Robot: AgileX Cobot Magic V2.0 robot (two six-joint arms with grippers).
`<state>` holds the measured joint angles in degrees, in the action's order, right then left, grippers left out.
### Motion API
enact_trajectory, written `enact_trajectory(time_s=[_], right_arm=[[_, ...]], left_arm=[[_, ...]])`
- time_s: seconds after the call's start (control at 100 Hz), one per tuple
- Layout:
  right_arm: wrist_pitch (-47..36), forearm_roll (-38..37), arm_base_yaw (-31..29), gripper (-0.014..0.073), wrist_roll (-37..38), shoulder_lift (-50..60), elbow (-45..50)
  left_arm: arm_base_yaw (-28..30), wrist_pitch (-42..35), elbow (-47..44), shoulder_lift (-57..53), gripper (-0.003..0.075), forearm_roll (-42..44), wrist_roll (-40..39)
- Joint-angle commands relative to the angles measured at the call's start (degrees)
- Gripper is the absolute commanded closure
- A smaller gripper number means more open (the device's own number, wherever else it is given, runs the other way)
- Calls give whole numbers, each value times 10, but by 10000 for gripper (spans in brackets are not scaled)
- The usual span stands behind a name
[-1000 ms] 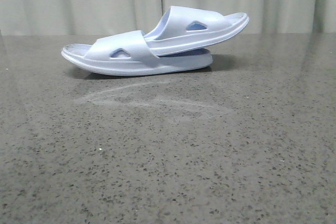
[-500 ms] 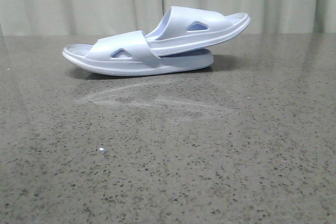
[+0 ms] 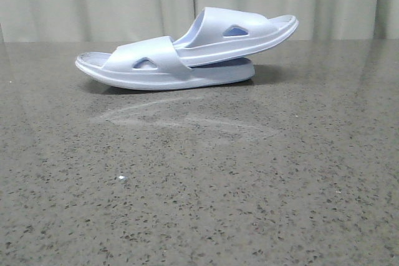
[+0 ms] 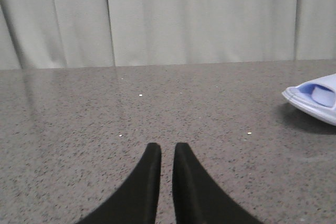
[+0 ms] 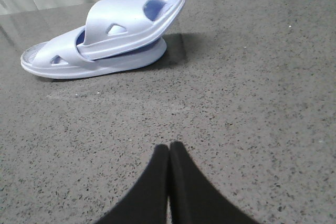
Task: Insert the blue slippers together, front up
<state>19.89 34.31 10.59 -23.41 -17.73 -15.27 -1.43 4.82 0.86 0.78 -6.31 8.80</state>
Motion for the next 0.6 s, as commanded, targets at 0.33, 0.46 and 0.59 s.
enact_trajectory(time_s=[0.33, 0.46, 0.59], right_arm=[[-42, 9, 0, 683, -2, -3, -14], [-42, 9, 0, 683, -2, -3, -14], [-42, 9, 0, 683, -2, -3, -14]], left_arm=[[16, 11, -16, -27, 705, 13, -9], [16, 23, -15, -27, 705, -8, -9], [16, 23, -15, -27, 705, -8, -9]])
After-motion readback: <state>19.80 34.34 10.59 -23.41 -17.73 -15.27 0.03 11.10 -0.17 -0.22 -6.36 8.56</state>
